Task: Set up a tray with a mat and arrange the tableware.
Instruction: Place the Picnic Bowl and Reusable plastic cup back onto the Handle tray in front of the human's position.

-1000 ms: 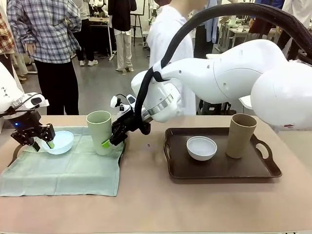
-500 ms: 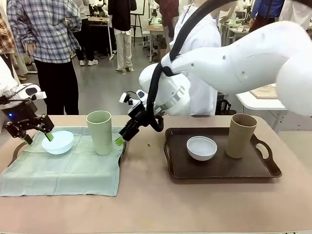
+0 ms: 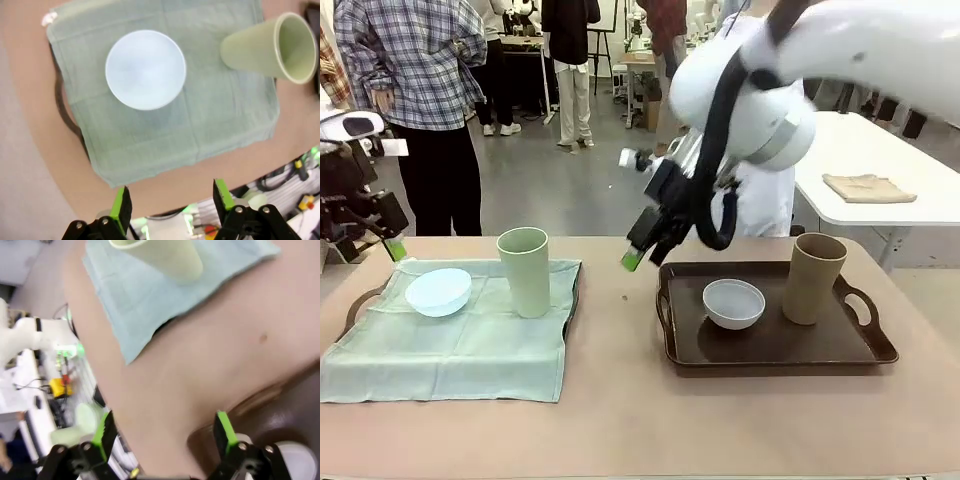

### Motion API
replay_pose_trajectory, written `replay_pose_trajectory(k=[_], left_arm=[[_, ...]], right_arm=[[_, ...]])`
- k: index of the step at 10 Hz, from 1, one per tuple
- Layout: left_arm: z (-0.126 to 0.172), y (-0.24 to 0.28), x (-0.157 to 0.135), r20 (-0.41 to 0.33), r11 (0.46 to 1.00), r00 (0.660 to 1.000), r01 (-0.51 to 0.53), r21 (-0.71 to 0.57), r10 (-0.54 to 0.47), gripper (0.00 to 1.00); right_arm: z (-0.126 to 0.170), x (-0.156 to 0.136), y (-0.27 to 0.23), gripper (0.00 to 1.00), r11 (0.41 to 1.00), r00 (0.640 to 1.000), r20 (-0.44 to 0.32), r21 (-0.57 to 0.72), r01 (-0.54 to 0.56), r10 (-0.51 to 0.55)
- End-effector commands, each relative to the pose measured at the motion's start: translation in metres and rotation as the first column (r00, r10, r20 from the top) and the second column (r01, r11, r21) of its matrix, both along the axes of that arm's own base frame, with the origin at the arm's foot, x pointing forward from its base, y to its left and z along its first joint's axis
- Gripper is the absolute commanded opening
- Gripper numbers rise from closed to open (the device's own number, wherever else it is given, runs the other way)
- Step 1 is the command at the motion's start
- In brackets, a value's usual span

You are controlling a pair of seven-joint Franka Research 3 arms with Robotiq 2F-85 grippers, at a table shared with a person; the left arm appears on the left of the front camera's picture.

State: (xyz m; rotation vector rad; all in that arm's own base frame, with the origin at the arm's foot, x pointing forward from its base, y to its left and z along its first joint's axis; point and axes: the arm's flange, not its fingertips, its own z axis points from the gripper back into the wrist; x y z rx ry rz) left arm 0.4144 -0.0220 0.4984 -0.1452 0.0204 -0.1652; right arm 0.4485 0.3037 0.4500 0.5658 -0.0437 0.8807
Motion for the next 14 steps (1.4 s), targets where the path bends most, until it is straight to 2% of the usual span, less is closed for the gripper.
replay_pose_trajectory(k=[1, 3, 5, 6, 7, 8, 14], left_arm=[[0.017, -0.025, -0.007, -0.011, 0.991, 0.998, -0.054, 0.126, 0.055, 0.85], [0.034, -0.05, -0.015, 0.007, 0.965, 0.989, -0.144, 0.219, 0.146, 0.85], [0.05, -0.066, -0.025, 0.057, 0.952, 0.987, -0.16, 0.262, 0.15, 0.85], [0.055, -0.07, -0.028, 0.08, 0.948, 0.985, -0.17, 0.27, 0.154, 0.85], [0.06, -0.073, -0.029, 0.12, 0.941, 0.973, -0.221, 0.256, 0.195, 0.85], [0.05, -0.069, -0.024, 0.061, 0.962, 0.989, -0.143, 0.233, 0.133, 0.85], [0.05, -0.069, -0.024, 0.061, 0.962, 0.989, -0.143, 0.233, 0.133, 0.85]], right_arm=[[0.031, -0.018, -0.018, 1.0, 0.984, 0.992, -0.025, -0.13, 0.12, -0.124], [0.06, -0.038, -0.03, 1.0, 0.939, 0.975, 0.005, -0.27, 0.214, -0.221], [0.085, -0.062, -0.031, 1.0, 0.831, 0.95, 0.079, -0.466, 0.303, -0.303], [0.096, -0.074, -0.029, 1.0, 0.778, 0.938, 0.099, -0.533, 0.333, -0.333], [0.107, -0.087, -0.026, 1.0, 0.756, 0.933, 0.091, -0.561, 0.337, -0.348], [0.087, -0.064, -0.04, 1.0, 0.838, 0.948, 0.105, -0.445, 0.316, -0.301], [0.087, -0.064, -0.04, 1.0, 0.838, 0.948, 0.105, -0.445, 0.316, -0.301]])
